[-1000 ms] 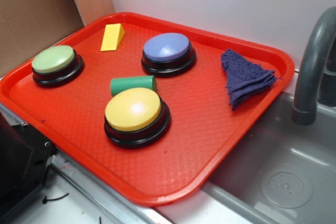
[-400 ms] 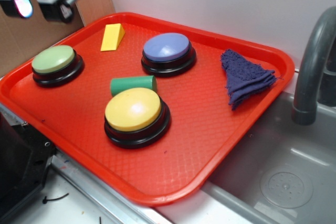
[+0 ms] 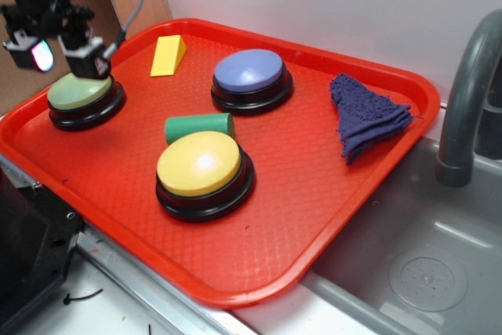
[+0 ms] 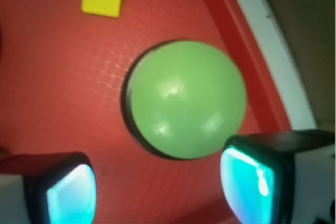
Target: Push the green button.
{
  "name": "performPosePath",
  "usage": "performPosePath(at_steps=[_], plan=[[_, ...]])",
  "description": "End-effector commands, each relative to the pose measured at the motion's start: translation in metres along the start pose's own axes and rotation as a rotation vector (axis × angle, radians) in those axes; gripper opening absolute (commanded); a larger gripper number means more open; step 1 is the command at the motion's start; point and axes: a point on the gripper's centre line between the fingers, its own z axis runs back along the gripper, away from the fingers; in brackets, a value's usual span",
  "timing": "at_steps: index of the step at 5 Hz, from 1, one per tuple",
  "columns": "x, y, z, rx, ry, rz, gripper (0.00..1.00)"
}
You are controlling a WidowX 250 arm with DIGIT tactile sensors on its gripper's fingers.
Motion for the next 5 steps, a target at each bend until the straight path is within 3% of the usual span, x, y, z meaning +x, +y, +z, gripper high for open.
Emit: performPosePath(at_steps=[1,3,5], plan=[[0.005,0.008,-0.009,-0.003,-0.018,-0.025,1.00],[0.004,0.001,-0.012,0.004,-0.005,-0.040,1.00],[0.005,0.001,0.020,-0.003,-0.055,-0.026,1.00]])
